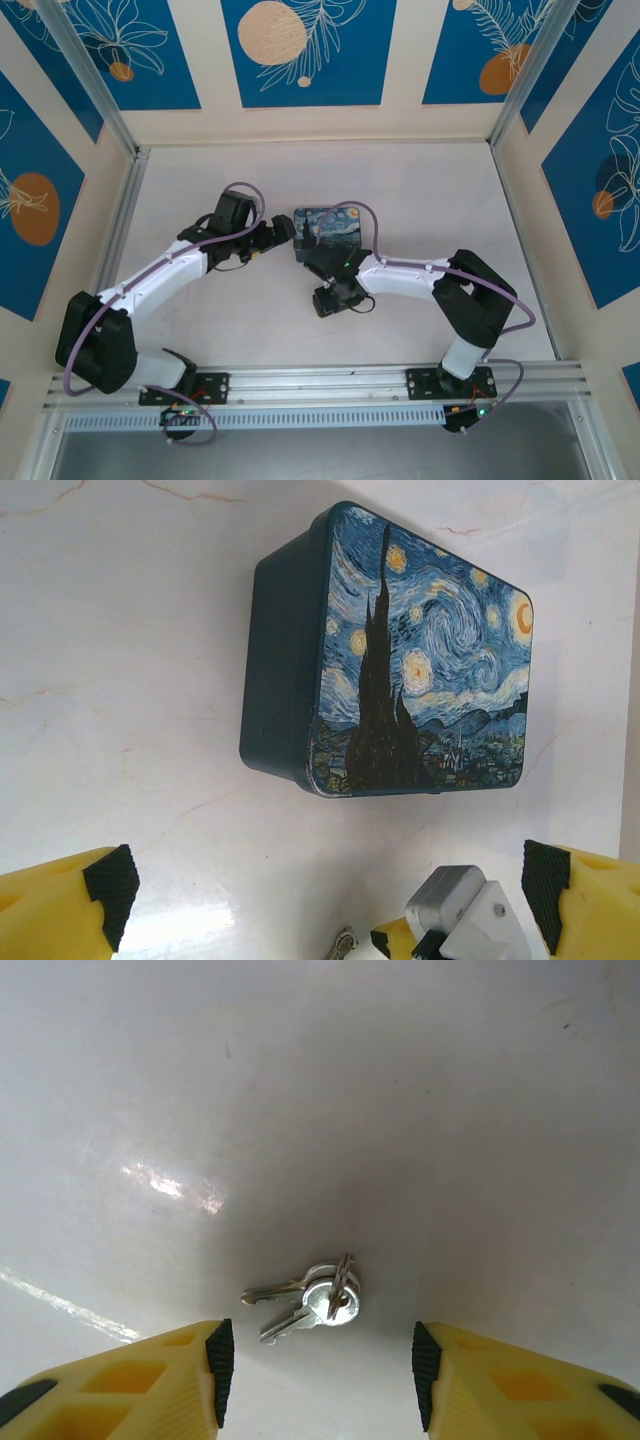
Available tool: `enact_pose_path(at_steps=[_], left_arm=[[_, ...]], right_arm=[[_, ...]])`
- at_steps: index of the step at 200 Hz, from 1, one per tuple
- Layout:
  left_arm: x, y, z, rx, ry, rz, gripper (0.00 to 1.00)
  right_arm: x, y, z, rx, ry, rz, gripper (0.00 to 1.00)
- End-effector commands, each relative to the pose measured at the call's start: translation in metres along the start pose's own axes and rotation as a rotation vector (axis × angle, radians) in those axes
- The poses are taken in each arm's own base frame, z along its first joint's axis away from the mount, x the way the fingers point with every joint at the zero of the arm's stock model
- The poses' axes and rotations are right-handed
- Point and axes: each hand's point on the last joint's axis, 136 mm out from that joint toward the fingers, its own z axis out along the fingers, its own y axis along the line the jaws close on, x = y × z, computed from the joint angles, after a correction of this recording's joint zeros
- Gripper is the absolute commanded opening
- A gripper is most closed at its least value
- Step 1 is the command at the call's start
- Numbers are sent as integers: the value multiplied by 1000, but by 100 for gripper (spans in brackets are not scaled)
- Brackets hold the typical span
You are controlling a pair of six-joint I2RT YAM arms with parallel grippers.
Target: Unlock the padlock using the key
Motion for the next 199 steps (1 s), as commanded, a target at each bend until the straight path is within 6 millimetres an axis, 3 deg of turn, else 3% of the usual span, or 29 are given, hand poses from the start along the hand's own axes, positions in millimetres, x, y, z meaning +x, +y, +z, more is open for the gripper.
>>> enact_pose_path(at_steps=[1,61,97,137,199], left_arm=[[4,-6,2,25,8,11,100],[5,-5,3,26,10,8,100],[4,-5,2,27,7,8,100],[4,-6,4,29,7,5,100],[4,-6,3,28,8,3,100]], right_arm=[[5,-2,2,33,25,2,53],[8,-13,15,89,46,19,51],[12,-23,13,101,46,37,35],[13,-32,1,92,19,57,36],[10,-34,3,91,31,48,42]])
